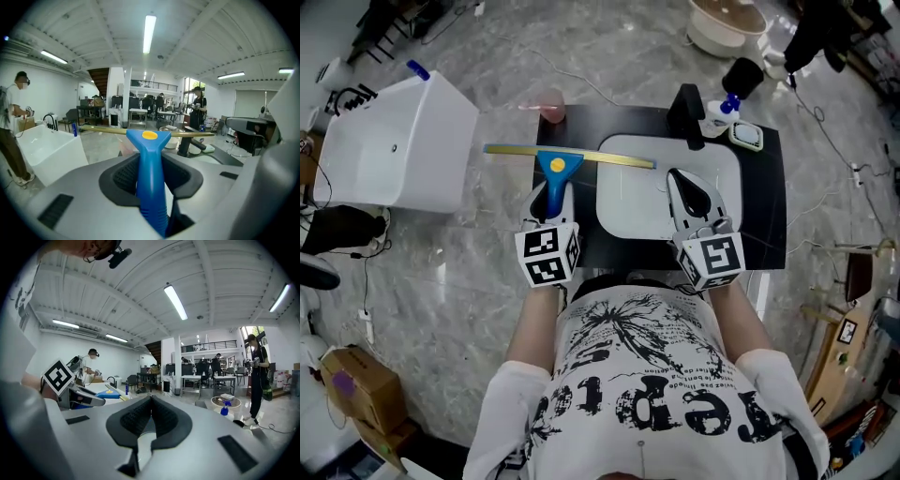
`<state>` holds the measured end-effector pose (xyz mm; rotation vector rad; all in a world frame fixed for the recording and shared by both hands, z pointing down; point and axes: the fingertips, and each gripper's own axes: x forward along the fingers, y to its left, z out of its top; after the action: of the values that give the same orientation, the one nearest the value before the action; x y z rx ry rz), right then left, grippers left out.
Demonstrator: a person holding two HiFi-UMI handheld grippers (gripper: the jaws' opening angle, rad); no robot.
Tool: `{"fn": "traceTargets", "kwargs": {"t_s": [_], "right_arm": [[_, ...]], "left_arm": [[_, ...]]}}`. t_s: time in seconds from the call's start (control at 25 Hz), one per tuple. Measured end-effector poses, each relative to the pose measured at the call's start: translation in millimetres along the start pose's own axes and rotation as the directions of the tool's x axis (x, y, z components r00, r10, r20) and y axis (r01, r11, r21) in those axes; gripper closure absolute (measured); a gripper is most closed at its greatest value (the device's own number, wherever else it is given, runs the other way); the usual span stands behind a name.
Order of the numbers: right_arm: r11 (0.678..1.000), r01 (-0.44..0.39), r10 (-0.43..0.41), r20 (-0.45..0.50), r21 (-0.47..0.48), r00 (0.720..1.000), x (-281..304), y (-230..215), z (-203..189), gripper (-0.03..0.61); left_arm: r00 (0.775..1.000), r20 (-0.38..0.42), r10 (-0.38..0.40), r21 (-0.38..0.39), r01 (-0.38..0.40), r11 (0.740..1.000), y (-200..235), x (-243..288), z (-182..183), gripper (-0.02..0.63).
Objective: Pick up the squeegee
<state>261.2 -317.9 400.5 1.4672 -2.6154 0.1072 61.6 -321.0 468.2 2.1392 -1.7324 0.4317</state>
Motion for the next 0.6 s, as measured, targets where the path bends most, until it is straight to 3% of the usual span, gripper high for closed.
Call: {"fn": "traceTargets", "kwargs": {"t_s": [0.2, 0.4, 0.6], "right_arm": [[0.999, 0.019, -0.017, 0.067, -0.038, 0.998, -9, -6, 32, 0.565], [0.997, 0.049, -0.040, 0.141, -0.060, 0.989, -24, -9, 69, 0.565], [0.978, 0.169, -0.141, 0.209, -0.121, 0.968, -37, -20, 98, 0.565]], "left_arm": [[0.991, 0.132, -0.022, 0.017, 0.020, 1.000, -8, -17, 56, 0.472], [0.962, 0.270, -0.044, 0.049, 0.032, 0.998, -17, -39, 108, 0.474], [0.928, 0.362, -0.088, 0.087, 0.061, 0.994, -28, -59, 146, 0.474]]}}
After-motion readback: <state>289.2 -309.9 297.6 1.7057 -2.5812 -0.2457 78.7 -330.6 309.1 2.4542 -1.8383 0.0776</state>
